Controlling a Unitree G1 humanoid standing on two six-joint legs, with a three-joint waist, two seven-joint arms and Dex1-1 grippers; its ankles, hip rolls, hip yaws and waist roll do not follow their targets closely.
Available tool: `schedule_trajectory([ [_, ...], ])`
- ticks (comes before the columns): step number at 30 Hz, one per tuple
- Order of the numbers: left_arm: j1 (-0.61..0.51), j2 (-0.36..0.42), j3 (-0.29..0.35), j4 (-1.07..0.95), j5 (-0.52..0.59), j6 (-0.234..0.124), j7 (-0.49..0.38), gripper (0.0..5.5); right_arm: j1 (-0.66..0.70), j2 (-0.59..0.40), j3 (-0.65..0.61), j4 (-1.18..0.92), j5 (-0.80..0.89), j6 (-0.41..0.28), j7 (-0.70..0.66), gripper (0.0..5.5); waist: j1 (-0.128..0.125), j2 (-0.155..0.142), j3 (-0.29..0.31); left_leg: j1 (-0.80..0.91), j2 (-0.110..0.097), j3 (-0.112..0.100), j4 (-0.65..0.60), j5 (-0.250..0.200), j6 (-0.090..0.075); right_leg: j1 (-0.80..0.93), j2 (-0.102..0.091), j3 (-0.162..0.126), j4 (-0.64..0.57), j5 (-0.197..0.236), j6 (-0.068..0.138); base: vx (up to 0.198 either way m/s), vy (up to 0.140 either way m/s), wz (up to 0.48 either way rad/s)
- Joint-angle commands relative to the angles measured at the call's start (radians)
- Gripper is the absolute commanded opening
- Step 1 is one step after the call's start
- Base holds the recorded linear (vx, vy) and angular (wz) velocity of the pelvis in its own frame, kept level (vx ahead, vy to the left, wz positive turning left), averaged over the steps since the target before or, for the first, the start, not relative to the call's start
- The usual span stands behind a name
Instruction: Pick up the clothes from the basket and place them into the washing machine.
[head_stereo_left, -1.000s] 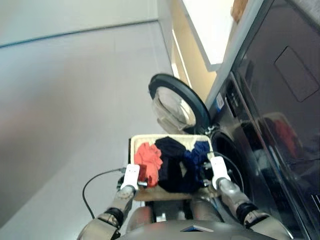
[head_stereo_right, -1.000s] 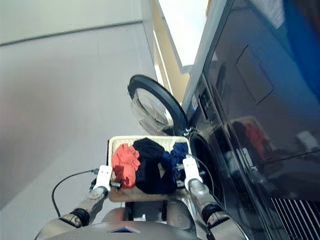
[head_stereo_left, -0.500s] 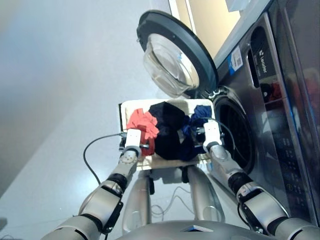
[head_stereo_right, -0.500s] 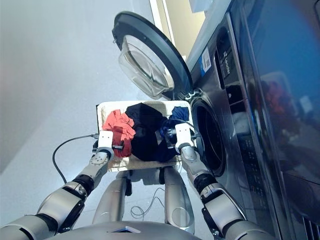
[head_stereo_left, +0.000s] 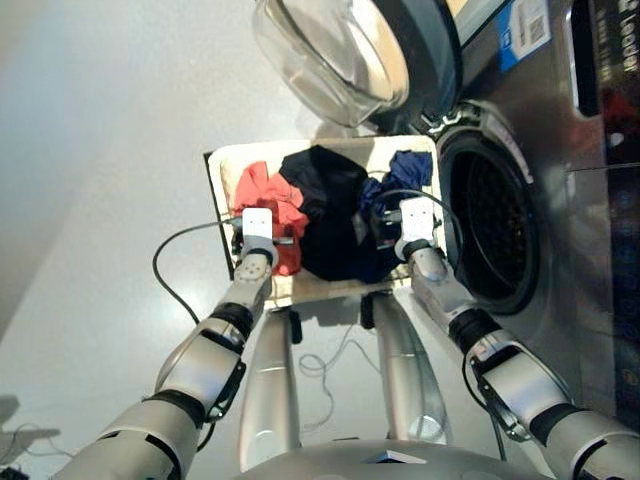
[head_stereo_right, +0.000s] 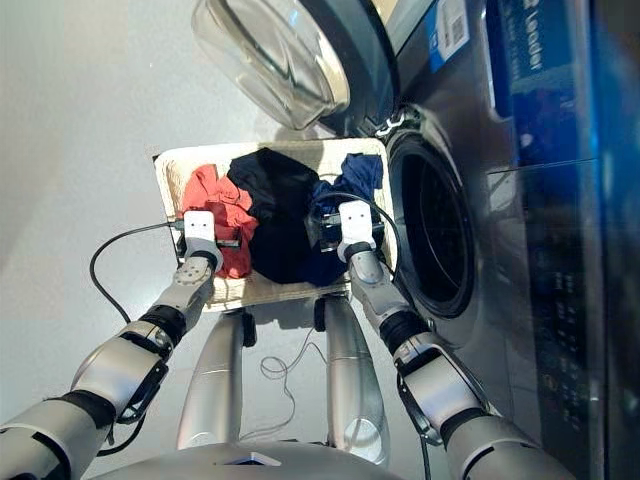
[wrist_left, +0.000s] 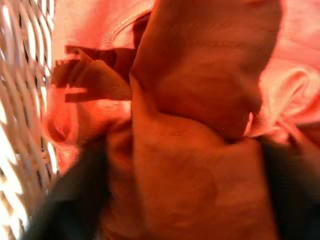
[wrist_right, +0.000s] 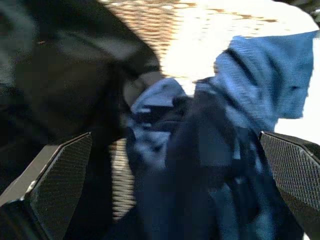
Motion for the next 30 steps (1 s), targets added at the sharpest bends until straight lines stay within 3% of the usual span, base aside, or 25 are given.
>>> schedule_trajectory([
  [1, 0.001, 0.025, 0.023, 0.005, -0.014, -0.029, 0.007, 0.0, -0.014, 0.035, 0.027, -0.057, -0.004, -0.053, 0.005, 5.5, -0.027, -0.005, -0.032, -0.015, -0.032, -0.038, 0.118, -0.134, 0.029, 0.025, -0.013, 0.019, 0.015, -0.091, 0.106, 0.0, 0.0, 0.0],
  [5, 0.018, 0.02, 0.022, -0.016, -0.014, -0.045, 0.003, 0.0, 0.009, 0.035, 0.035, -0.046, -0.048, -0.046, 0.023, 5.5, -0.026, -0.007, -0.047, 0.011, -0.036, -0.04, 0.098, -0.132, 0.032, 0.042, -0.011, 0.02, 0.003, -0.087, 0.106, 0.0, 0.0, 0.0],
  [14, 0.059, 0.02, 0.012, -0.105, -0.03, -0.077, -0.034, 0.0, 0.045, 0.011, 0.069, -0.046, -0.113, -0.037, 0.056, 5.5, -0.018, -0.002, -0.058, 0.172, -0.04, -0.04, -0.012, -0.102, 0.018, 0.189, -0.021, 0.015, -0.08, -0.055, 0.114, -0.01, -0.002, 0.0],
  [15, 0.068, 0.021, 0.014, -0.136, -0.038, -0.084, -0.039, 0.0, 0.052, 0.003, 0.077, -0.05, -0.13, -0.035, 0.061, 5.5, -0.019, -0.005, -0.054, 0.191, -0.047, -0.036, -0.039, -0.062, 0.019, 0.21, -0.031, 0.009, -0.107, -0.023, 0.11, -0.08, -0.012, -0.005],
  [19, 0.131, 0.012, 0.015, -0.246, -0.066, -0.101, -0.069, 0.0, 0.092, -0.016, 0.107, -0.062, -0.201, -0.025, 0.074, 5.5, -0.007, -0.007, -0.034, 0.321, -0.052, -0.028, -0.101, -0.045, 0.013, 0.34, -0.032, 0.005, -0.169, -0.004, 0.112, -0.019, -0.006, 0.003],
  [25, 0.275, 0.004, -0.002, -0.411, -0.099, -0.095, -0.143, 0.0, 0.185, -0.053, 0.162, -0.098, -0.323, -0.01, 0.132, 5.5, 0.011, -0.012, -0.034, 0.524, -0.052, -0.02, -0.18, -0.036, 0.015, 0.552, -0.033, 0.002, -0.258, 0.005, 0.118, 0.0, 0.0, 0.0],
  [30, 0.38, -0.014, -0.019, -0.514, -0.138, -0.076, -0.206, 0.0, 0.264, -0.094, 0.188, -0.168, -0.403, -0.018, 0.171, 5.5, 0.016, 0.0, -0.069, 0.665, -0.057, -0.012, -0.267, -0.015, 0.015, 0.699, -0.03, -0.007, -0.345, 0.009, 0.123, 0.023, -0.006, 0.006],
])
